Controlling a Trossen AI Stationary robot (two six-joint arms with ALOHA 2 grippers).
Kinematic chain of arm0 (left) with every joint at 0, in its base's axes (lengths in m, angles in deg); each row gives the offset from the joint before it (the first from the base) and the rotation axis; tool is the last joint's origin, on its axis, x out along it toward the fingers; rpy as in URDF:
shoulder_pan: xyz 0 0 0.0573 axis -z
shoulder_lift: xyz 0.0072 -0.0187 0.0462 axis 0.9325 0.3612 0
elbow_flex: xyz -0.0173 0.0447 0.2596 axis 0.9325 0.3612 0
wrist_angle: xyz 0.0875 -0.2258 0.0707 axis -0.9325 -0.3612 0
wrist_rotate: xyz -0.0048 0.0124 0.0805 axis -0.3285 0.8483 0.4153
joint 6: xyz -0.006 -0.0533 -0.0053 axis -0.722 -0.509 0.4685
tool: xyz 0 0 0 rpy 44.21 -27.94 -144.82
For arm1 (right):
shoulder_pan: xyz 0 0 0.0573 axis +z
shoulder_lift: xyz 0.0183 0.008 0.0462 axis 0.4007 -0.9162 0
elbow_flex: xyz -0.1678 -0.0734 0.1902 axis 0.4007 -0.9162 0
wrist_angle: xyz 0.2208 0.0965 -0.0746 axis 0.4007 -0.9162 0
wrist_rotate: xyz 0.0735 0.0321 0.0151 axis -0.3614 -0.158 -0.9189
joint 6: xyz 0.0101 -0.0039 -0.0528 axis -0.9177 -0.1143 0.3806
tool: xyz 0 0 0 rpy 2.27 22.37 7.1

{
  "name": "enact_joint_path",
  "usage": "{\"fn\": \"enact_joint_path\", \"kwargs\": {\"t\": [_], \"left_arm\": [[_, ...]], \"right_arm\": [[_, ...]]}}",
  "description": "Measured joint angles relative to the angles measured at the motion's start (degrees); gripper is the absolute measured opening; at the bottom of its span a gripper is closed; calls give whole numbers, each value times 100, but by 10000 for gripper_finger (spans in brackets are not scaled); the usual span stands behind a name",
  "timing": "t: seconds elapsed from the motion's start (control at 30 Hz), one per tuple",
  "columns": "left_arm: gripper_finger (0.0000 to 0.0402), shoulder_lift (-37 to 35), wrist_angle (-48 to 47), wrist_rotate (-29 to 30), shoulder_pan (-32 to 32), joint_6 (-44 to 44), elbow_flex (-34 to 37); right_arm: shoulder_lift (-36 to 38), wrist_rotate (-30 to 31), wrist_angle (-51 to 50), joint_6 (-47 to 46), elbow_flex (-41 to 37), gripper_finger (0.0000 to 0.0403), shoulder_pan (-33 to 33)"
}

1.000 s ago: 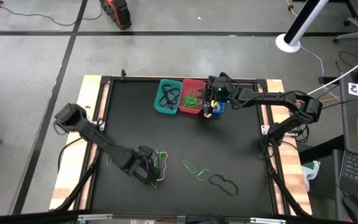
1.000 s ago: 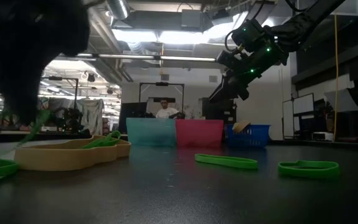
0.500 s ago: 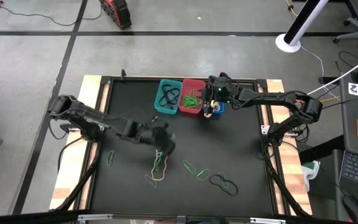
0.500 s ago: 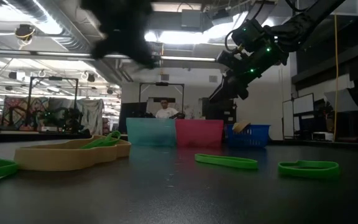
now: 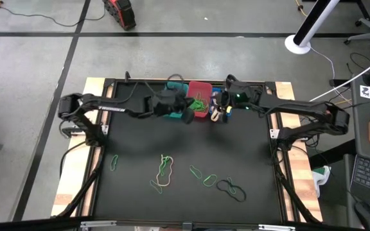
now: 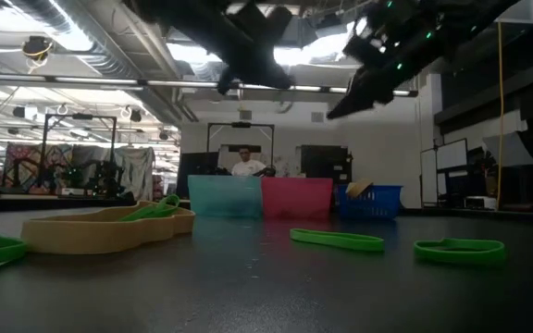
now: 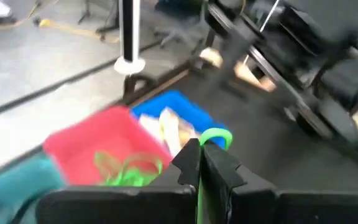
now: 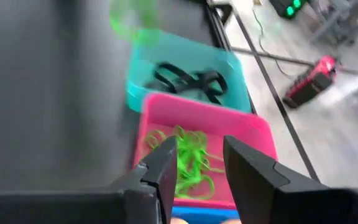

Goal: Sort rubber bands into baskets
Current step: Put the green rubber band into the pink bin

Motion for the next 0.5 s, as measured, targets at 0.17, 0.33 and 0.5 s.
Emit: {"fn": "enact_joint_path", "kwargs": {"t": [0.17, 0.33, 0.5], "left_arm": [[4, 535, 771, -411, -428, 236, 0], [6, 1064, 908, -429, -723, 232, 1], [3, 1559, 1020, -429, -923, 230, 2]], "right_arm": [[568, -6, -643, -8, 0, 131, 572], [989, -19, -1532, -475, 0, 131, 1247], [1140, -216, -2331, -1202, 0, 131, 1899]]}}
